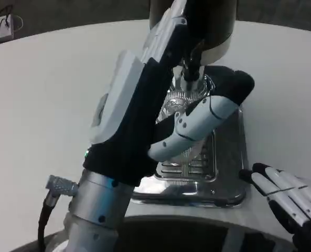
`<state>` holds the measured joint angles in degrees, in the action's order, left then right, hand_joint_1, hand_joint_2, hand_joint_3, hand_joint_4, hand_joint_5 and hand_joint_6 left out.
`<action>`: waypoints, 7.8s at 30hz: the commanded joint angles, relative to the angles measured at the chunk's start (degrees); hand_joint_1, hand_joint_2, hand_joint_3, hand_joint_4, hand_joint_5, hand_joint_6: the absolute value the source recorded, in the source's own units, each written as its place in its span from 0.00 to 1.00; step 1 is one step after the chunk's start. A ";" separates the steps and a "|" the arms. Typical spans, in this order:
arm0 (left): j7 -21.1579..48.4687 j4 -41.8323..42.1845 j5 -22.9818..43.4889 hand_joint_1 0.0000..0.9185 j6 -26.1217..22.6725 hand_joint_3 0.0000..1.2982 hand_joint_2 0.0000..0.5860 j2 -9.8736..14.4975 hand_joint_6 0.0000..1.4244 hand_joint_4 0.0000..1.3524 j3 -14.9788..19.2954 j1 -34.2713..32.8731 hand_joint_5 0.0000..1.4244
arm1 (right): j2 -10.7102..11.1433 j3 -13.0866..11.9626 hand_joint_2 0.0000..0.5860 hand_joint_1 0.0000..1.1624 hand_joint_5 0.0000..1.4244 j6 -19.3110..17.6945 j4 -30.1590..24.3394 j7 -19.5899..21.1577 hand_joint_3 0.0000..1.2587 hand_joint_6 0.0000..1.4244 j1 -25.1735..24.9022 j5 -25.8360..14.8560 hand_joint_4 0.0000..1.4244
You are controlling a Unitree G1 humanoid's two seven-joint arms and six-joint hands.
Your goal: Grasp the cup under the faucet to collect the drink, then remove the cup.
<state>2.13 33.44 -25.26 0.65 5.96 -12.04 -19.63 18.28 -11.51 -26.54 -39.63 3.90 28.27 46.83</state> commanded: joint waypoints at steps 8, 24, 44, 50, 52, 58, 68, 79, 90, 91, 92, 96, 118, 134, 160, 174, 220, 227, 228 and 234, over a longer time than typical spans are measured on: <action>0.13 -1.60 0.67 0.00 -1.83 0.00 0.31 -2.72 0.00 0.00 1.14 -0.45 0.00 | 0.22 -1.11 0.92 0.14 0.09 0.13 -1.68 -1.29 0.10 0.13 0.46 -1.35 0.06; 6.67 -4.52 1.32 0.00 -4.51 0.00 0.31 0.18 0.00 0.00 -0.75 -3.64 0.00 | 0.21 -2.17 0.92 0.14 0.09 0.48 -2.19 -2.72 0.10 0.13 0.24 -2.84 0.06; 17.40 0.27 -14.07 0.00 -12.35 0.00 0.27 5.79 0.00 0.00 -6.59 -9.50 0.00 | -0.69 -0.98 0.91 0.13 0.09 1.35 -1.64 -2.69 0.10 0.14 -0.19 -2.94 0.06; 21.24 0.13 -17.47 0.00 -12.92 0.00 0.26 6.38 0.00 0.00 -8.23 -11.19 0.01 | -0.86 -0.52 0.91 0.12 0.09 2.47 -1.22 -3.34 0.10 0.14 -0.39 -4.14 0.06; 21.93 0.14 -18.36 0.00 -12.65 0.00 0.26 6.50 0.00 0.00 -8.43 -11.64 0.01 | -0.82 -0.36 0.91 0.12 0.09 2.67 -1.13 -3.39 0.10 0.14 -0.44 -4.29 0.06; 23.33 0.31 -21.12 0.00 -11.37 0.00 0.26 7.49 0.00 0.00 -8.80 -12.64 0.02 | -0.98 0.01 0.87 0.13 0.09 4.26 -0.65 -3.97 0.07 0.15 -1.02 -5.75 0.06; 22.97 0.83 -21.09 0.00 -11.19 0.00 0.25 8.08 0.00 0.00 -7.64 -12.08 0.02 | -1.46 1.92 0.70 0.23 0.09 9.62 0.84 -7.67 0.04 0.16 -5.53 -12.57 0.06; 22.76 1.64 -21.16 0.00 -11.16 0.00 0.25 8.44 0.00 0.00 -7.07 -11.52 0.02 | -2.04 5.11 0.60 0.31 0.09 14.44 4.67 -8.53 0.04 0.15 -11.92 -13.85 0.05; 22.61 2.43 -21.25 0.00 -11.35 0.00 0.25 8.45 0.00 0.00 -6.64 -11.02 0.02 | -1.82 7.01 0.57 0.32 0.07 15.46 7.81 -7.84 0.03 0.14 -15.73 -12.64 0.05; 22.62 2.51 -21.26 0.00 -11.36 0.00 0.25 8.46 0.00 0.00 -6.59 -10.96 0.02 | -1.85 7.17 0.57 0.32 0.07 15.50 8.02 -7.76 0.03 0.14 -16.01 -12.49 0.05; 22.57 2.62 -21.27 0.00 -11.34 0.00 0.25 8.46 0.00 0.00 -6.52 -10.87 0.02 | -1.92 7.29 0.57 0.32 0.07 15.56 8.23 -7.62 0.03 0.13 -16.31 -12.32 0.05; 21.45 3.40 -21.67 0.00 -10.96 0.00 0.25 8.36 0.00 0.00 -6.08 -9.93 0.02 | -2.27 7.59 0.57 0.32 0.07 16.23 9.01 -7.23 0.02 0.13 -17.65 -12.02 0.04; -1.62 6.68 -16.02 0.00 -1.88 0.00 0.29 -0.88 0.00 0.00 1.30 5.67 0.00 | -0.99 7.67 0.55 0.32 0.06 17.12 11.67 -7.53 0.01 0.13 -20.64 -13.61 0.03; 0.25 11.55 -24.78 0.00 -2.27 0.00 0.28 0.58 0.00 0.00 1.79 22.83 0.00 | -0.42 8.42 0.53 0.33 0.05 17.43 15.76 -6.75 0.00 0.13 -25.15 -15.91 0.01; -5.56 1.75 -34.88 0.00 -1.21 0.00 0.32 4.42 0.00 0.00 3.43 36.28 0.00 | -2.39 11.09 0.49 0.38 0.04 17.37 23.37 -5.51 0.00 0.11 -32.63 -19.91 0.00; -6.27 0.79 -32.67 0.00 -0.17 0.00 0.33 5.60 0.00 0.00 3.69 36.76 0.00 | -3.01 13.81 0.44 0.47 0.05 16.54 27.67 -4.85 0.00 0.15 -37.16 -21.47 0.00; -1.20 3.41 -33.60 0.00 -2.60 0.00 0.33 5.51 0.00 0.00 3.65 35.83 0.00 | -6.61 17.64 0.40 0.49 0.08 13.34 45.99 -0.55 0.00 0.16 -52.72 -23.55 0.02; -0.68 3.51 -33.66 0.00 -3.20 0.00 0.33 5.26 0.00 0.00 3.66 35.56 0.00 | -6.75 18.57 0.40 0.49 0.07 12.20 47.41 -0.28 0.00 0.15 -53.74 -23.67 0.02; -0.63 3.52 -33.65 0.00 -3.26 0.00 0.33 5.27 0.00 0.00 3.66 35.55 0.00 | -6.72 18.69 0.40 0.49 0.07 12.06 47.56 -0.16 0.00 0.15 -53.86 -23.63 0.02; -0.47 3.84 -33.38 0.00 -3.54 0.00 0.33 5.19 0.00 0.00 3.87 36.00 0.00 | -6.69 19.16 0.41 0.49 0.06 12.36 48.45 0.70 0.00 0.14 -54.54 -23.07 0.02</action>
<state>0.82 36.31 -58.78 -2.30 11.13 -8.59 15.68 11.84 7.34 -13.31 8.12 3.71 -25.35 23.48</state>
